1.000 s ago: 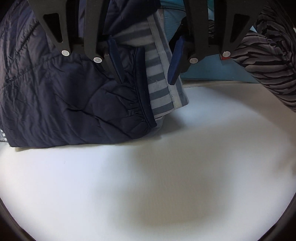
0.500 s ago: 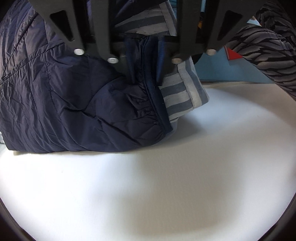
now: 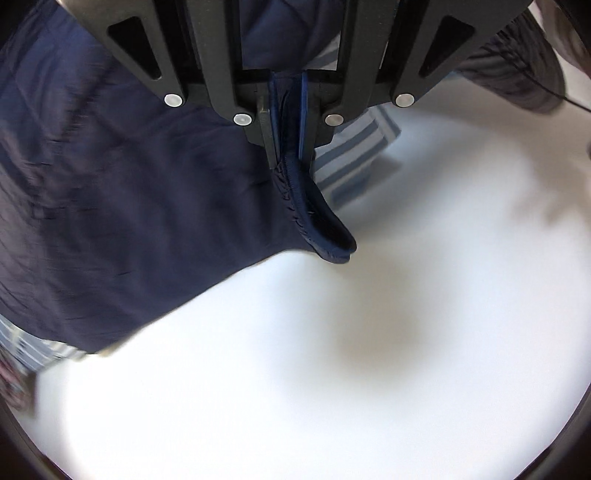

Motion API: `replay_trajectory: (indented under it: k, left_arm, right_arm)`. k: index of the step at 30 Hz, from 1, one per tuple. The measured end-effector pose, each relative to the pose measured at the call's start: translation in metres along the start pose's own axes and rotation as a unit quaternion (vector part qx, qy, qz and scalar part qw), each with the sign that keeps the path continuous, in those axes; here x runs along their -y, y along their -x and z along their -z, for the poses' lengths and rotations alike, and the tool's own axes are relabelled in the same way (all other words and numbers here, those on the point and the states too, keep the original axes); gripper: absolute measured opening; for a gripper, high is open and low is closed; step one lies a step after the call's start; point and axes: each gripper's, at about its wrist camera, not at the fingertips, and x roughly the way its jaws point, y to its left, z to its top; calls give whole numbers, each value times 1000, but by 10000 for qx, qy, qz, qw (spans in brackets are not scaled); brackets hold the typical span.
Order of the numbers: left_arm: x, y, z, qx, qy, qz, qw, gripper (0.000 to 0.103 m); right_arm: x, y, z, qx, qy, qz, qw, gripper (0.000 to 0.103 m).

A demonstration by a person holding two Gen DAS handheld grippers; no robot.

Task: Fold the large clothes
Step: 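Lift the sleeve with the right tool and fold it across the jacket body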

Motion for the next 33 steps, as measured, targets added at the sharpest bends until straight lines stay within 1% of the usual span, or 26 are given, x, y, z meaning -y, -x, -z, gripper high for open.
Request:
replay_trajectory:
  k: [4, 8, 11, 12, 13, 15, 17, 18, 21, 23, 25, 30, 33]
  left_arm:
    - [23, -15, -29, 70, -81, 3, 9999, 100]
    - [48, -32, -69, 169, -5, 142, 9998, 100]
    - [68, -46, -95, 131, 7, 425, 9990, 100]
    - [74, -53, -102, 47, 32, 656, 9978, 100]
    - [79, -59, -108, -23, 72, 788, 9969, 100]
    - [90, -67, -116, -22, 95, 773, 9970, 100]
    - [102, -73, -120, 48, 21, 717, 9974, 100]
    - [104, -75, -120, 63, -1, 699, 9975, 100]
    - [115, -85, -120, 56, -12, 678, 9977, 100]
    - [123, -91, -118, -16, -17, 702, 9975, 100]
    - [133, -99, -117, -151, -46, 802, 9967, 100]
    - [154, -103, -112, -161, -332, 816, 9960, 100]
    - [158, -104, -109, -209, -360, 863, 9954, 100]
  right_arm:
    - [47, 48, -6, 454, -437, 117, 9979, 6]
    - [88, 92, -7, 769, -729, 398, 9936, 6]
    - [108, 110, -6, 995, -975, 559, 9887, 6]
    - [117, 114, -4, 1062, -1055, 615, 9868, 6]
    - [127, 122, -3, 1139, -1139, 667, 9847, 6]
    - [149, 134, -2, 1277, -1324, 762, 9800, 6]
    - [178, 142, 7, 1394, -1508, 914, 9744, 6]
    - [184, 149, 5, 1435, -1554, 1001, 9722, 6]
    - [218, 161, 14, 1601, -1740, 1226, 9639, 6]
    - [246, 165, 20, 1705, -1938, 1342, 9567, 6]
    - [273, 170, 24, 1762, -2077, 1480, 9507, 6]
    - [320, 181, 39, 1840, -2366, 1776, 9373, 6]
    - [342, 185, 50, 1863, -2549, 1930, 9290, 6]
